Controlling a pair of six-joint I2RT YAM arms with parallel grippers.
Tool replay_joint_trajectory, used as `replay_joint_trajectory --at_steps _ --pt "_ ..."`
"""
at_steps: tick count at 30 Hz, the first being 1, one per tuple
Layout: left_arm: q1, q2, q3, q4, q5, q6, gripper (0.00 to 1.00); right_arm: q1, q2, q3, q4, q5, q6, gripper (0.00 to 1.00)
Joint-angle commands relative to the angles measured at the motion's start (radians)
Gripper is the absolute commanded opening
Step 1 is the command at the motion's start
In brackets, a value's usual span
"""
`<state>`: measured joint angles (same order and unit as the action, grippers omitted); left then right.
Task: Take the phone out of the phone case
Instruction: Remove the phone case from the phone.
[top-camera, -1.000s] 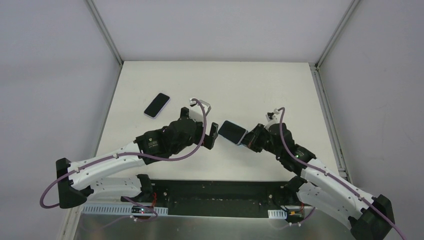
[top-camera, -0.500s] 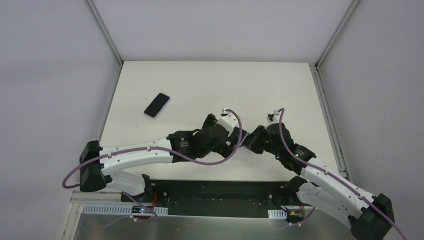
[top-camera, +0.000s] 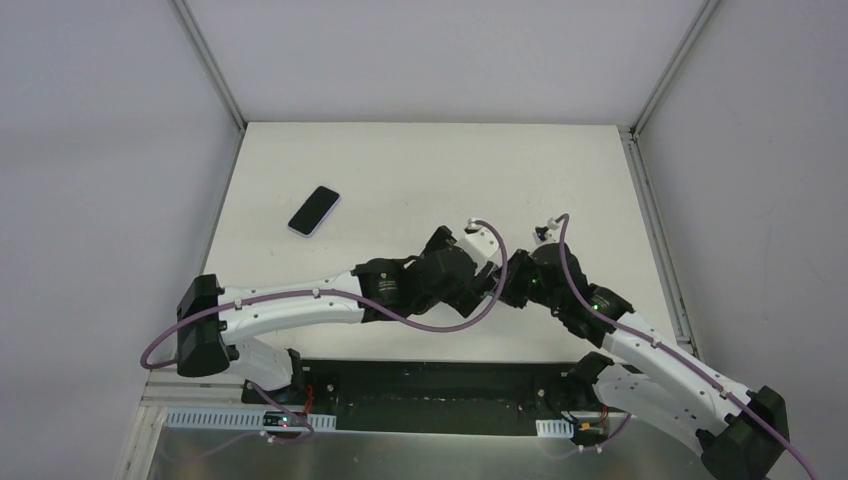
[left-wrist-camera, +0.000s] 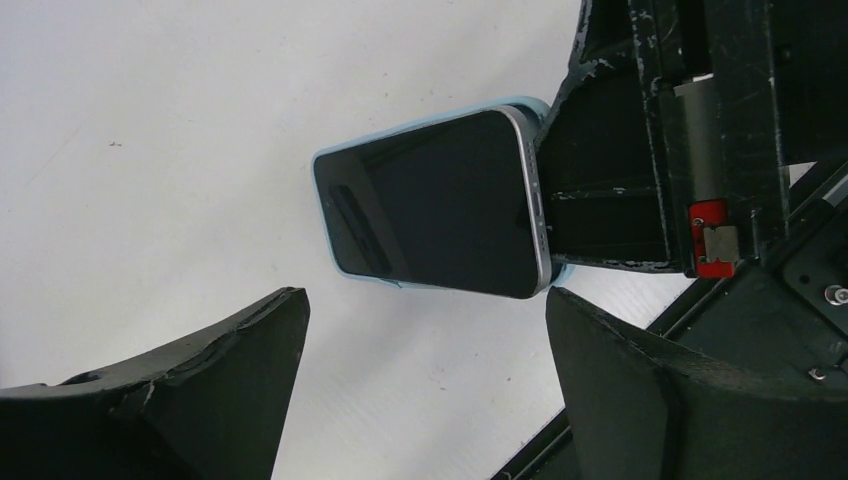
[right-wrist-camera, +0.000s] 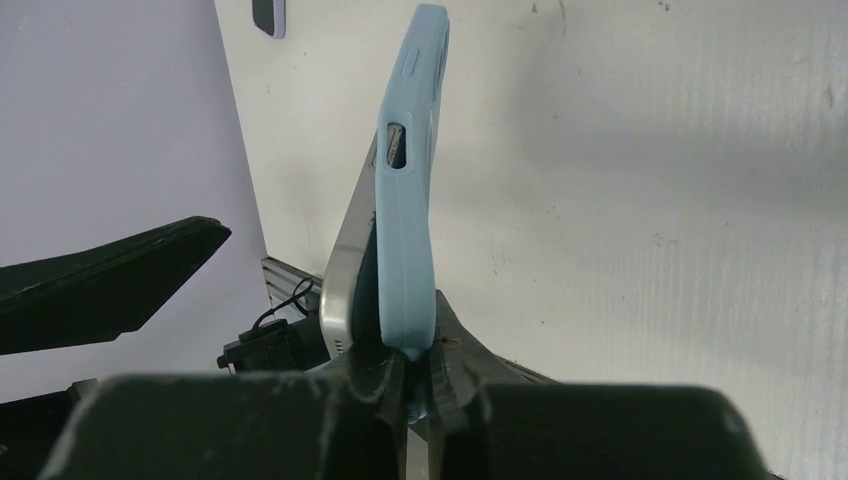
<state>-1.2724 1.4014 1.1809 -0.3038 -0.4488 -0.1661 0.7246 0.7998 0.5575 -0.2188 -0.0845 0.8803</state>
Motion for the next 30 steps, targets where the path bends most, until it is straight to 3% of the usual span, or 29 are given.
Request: replay_joint_trajectory --at_steps 1,14,30 --pt "-0.019 0.028 0.048 -0.006 0.023 0.030 0.90 0.005 -0.014 0.071 0.019 -0.014 0.025 0.00" --pt "-0.035 0.057 0.076 -0.021 0.021 0.047 0.80 0.005 -0.004 0.072 0.016 -0.035 0.052 0.00" --pt "-0.046 0.116 0.101 -0.023 -0.085 0.059 0.68 0.003 0.000 0.068 0.023 -0.053 0.078 0.00"
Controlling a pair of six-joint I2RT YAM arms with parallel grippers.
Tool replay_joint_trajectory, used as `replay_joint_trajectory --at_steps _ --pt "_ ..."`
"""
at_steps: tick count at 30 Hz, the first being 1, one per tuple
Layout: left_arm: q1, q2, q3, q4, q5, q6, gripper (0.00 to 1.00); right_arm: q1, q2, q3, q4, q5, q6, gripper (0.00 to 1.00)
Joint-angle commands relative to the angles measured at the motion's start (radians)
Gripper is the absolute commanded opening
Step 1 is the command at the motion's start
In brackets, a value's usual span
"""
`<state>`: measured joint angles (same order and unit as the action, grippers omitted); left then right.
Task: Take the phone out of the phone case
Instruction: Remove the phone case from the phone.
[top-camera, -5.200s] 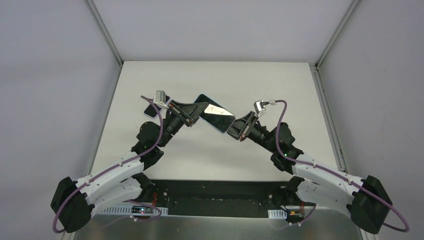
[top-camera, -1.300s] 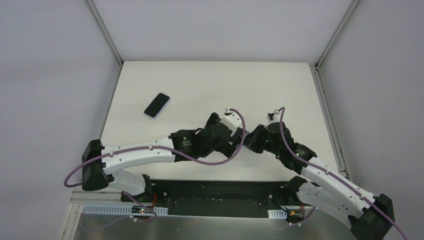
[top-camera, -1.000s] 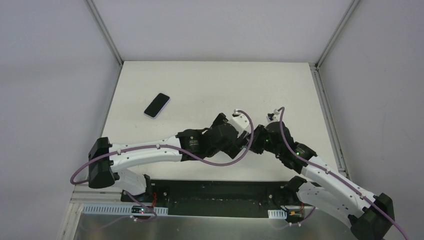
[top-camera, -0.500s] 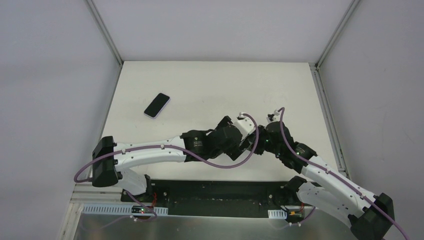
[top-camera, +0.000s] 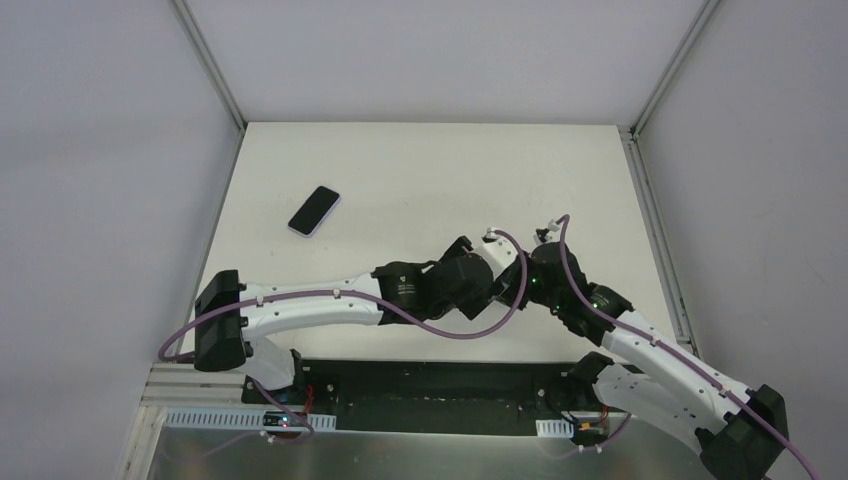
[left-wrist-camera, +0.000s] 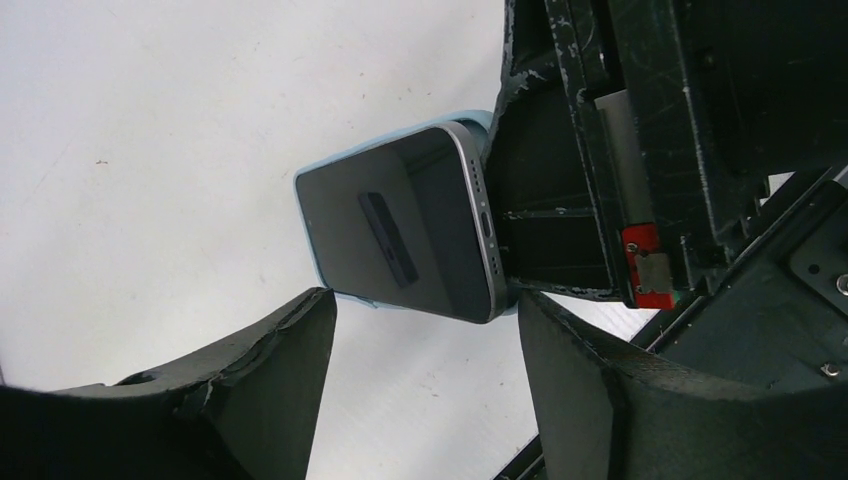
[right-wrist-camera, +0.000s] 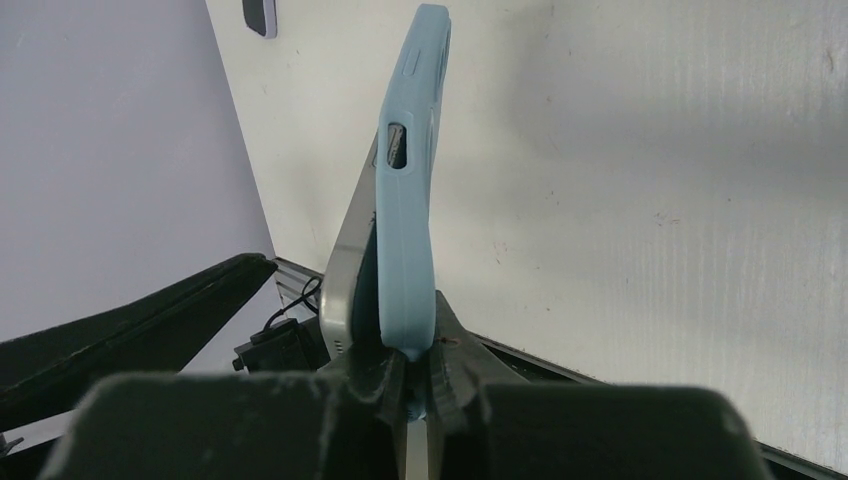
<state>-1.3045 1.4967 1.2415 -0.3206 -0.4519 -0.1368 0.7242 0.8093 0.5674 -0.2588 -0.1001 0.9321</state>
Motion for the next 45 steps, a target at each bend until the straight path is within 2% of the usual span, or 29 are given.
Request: replay_joint_trajectory --at_steps 1,11,25,38,45 --pt "-0.015 0.025 0.042 -0.006 -0.094 0.032 0.66 0.003 -0.009 0.059 0.063 -0.039 0.028 0.00" --pt "-0.050 0.089 0.081 -0.011 -0.206 0.078 0.53 0.003 0.000 0.071 0.067 -0.062 0.051 0.00" --pt "-0.061 0.135 0.099 -0.015 -0.217 0.091 0.40 0.003 -0.002 0.083 0.063 -0.087 0.065 0.00" --pt "-0.061 0.140 0.087 -0.023 -0.191 0.082 0.39 -0.003 -0.012 0.074 0.053 -0.096 0.049 0.00" --pt "-0.059 0.148 0.085 -0.035 -0.158 0.077 0.46 -0.003 0.004 0.087 0.026 -0.118 0.033 0.00"
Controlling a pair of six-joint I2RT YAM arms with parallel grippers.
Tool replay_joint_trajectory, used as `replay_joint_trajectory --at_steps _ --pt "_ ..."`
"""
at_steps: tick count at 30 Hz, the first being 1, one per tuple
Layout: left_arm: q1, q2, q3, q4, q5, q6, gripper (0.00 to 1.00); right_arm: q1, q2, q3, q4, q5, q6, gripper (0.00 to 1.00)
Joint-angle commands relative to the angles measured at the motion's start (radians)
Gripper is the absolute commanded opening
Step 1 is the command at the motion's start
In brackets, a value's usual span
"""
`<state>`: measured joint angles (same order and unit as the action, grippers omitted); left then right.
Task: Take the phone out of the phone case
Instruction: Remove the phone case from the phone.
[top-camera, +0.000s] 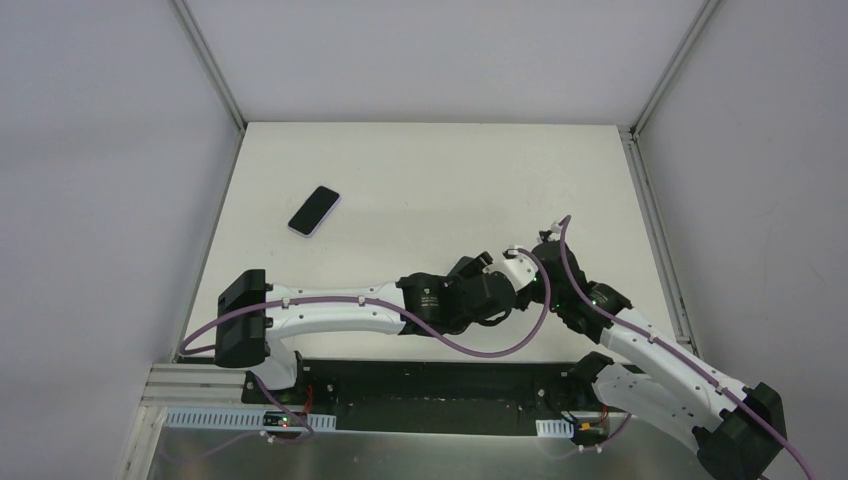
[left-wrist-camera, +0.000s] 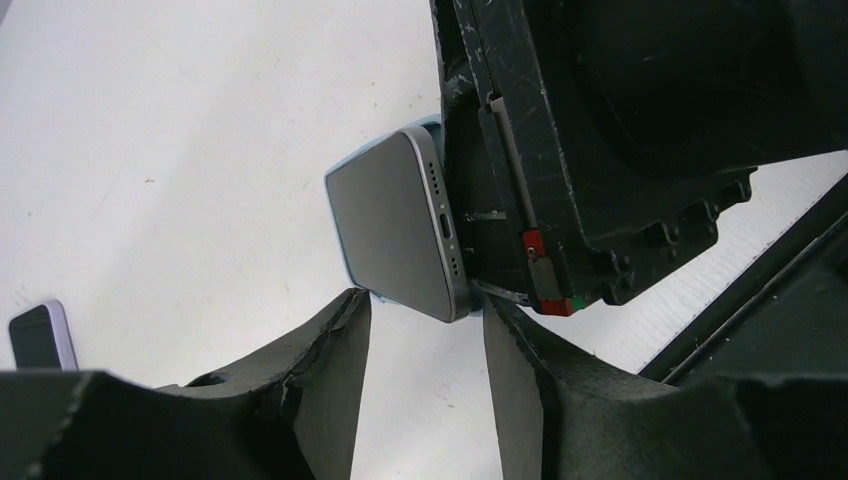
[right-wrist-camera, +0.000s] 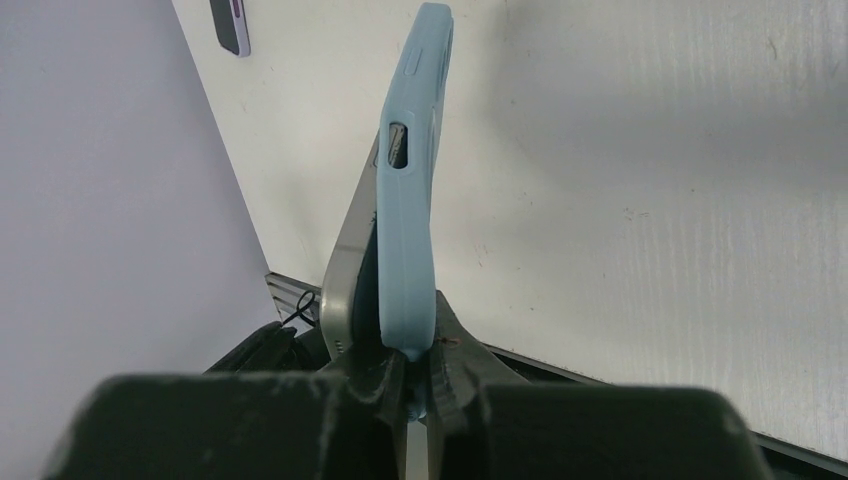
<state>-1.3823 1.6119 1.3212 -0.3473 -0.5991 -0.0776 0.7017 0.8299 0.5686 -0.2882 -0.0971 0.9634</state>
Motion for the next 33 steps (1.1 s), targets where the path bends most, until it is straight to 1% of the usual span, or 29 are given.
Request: replay_joint_trajectory --at_steps 1,4,7,11,14,21,25,31,33 --pt "0.019 0.036 0.008 -0.009 -0.008 0.020 0.46 0.018 -0.015 0.088 0.050 -0.121 -0.004 0.00" --pt "0.019 0.040 0.019 -0.009 0.006 0.025 0.45 0.019 -0.016 0.092 0.043 -0.123 -0.013 0.00" --pt "0.019 0.043 0.023 -0.009 0.024 0.029 0.39 0.018 -0.017 0.103 0.025 -0.128 -0.032 0.00" --pt "0.019 0.043 0.017 -0.009 0.024 0.026 0.28 0.019 -0.023 0.102 0.017 -0.131 -0.043 0.00" --pt "0.019 0.040 0.012 -0.009 0.011 0.026 0.24 0.018 -0.023 0.103 0.017 -0.134 -0.045 0.00" --pt "0.019 0.020 0.004 -0.009 -0.028 0.022 0.20 0.018 -0.023 0.099 0.018 -0.133 -0.047 0.00" --pt "0.019 0.019 0.006 -0.009 -0.039 0.019 0.20 0.018 -0.024 0.096 0.018 -0.135 -0.046 0.00" --pt "0.019 0.031 0.015 -0.009 -0.097 0.027 0.19 0.019 -0.031 0.095 0.021 -0.153 -0.044 0.00" --pt "0.019 0.035 0.025 -0.009 -0.114 0.036 0.16 0.018 -0.030 0.095 0.022 -0.161 -0.044 0.00"
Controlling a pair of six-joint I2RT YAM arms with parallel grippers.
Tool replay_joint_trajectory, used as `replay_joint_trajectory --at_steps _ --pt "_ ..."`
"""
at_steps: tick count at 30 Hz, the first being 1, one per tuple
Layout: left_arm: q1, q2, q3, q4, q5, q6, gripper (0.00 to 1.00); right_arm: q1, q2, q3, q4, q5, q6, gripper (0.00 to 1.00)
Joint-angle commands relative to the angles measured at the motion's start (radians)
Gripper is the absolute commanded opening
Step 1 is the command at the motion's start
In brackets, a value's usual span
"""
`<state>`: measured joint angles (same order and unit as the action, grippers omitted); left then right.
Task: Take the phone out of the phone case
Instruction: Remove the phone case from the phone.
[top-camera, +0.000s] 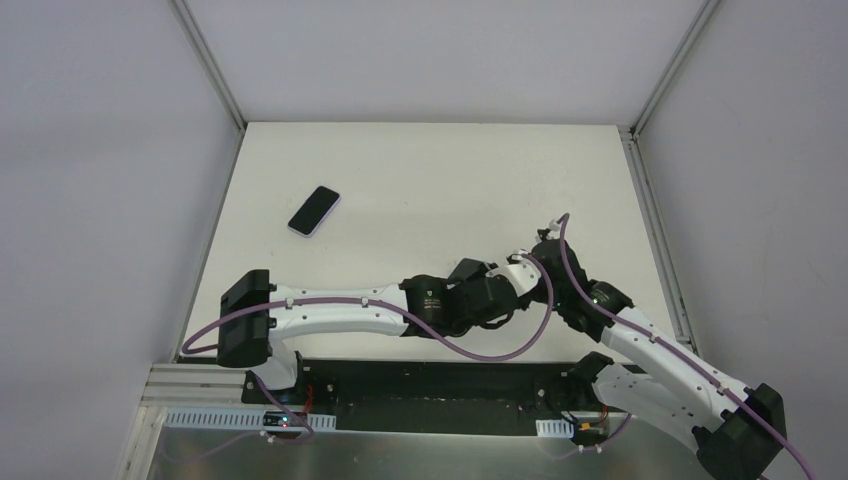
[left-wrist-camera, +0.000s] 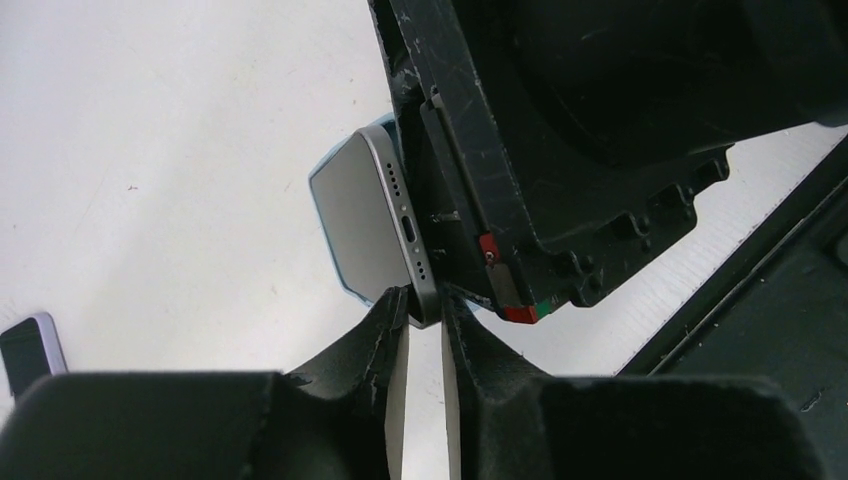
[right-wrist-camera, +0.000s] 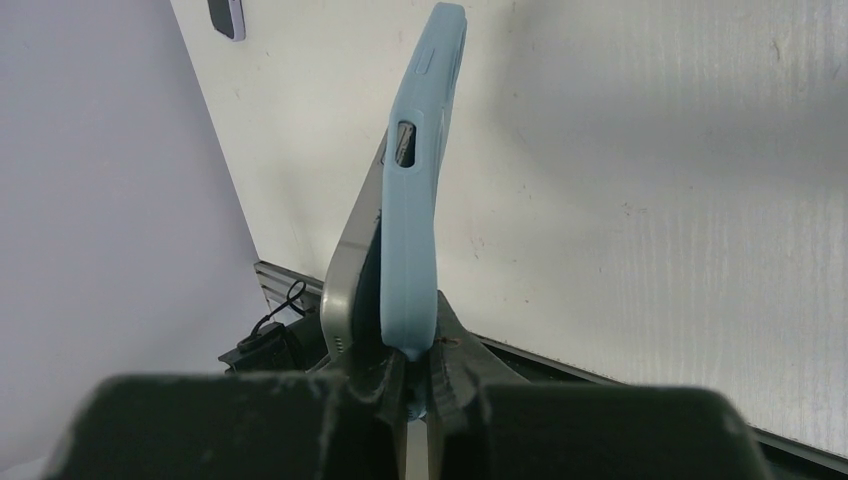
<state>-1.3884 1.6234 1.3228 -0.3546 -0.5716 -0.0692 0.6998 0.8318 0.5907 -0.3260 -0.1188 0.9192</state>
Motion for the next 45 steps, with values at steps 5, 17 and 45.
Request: replay_joint_trajectory --at_steps 5,17,45 --pt "0.025 0.023 0.041 0.000 -0.157 0.041 0.06 0.021 -0.036 0.067 0.060 -0.141 0.003 0.00" --pt "0.013 0.022 0.056 0.000 -0.143 0.051 0.10 0.021 -0.027 0.066 0.090 -0.156 0.012 0.00" --pt "0.012 0.043 0.049 -0.002 -0.134 0.056 0.15 0.020 -0.046 0.053 0.087 -0.168 -0.007 0.00"
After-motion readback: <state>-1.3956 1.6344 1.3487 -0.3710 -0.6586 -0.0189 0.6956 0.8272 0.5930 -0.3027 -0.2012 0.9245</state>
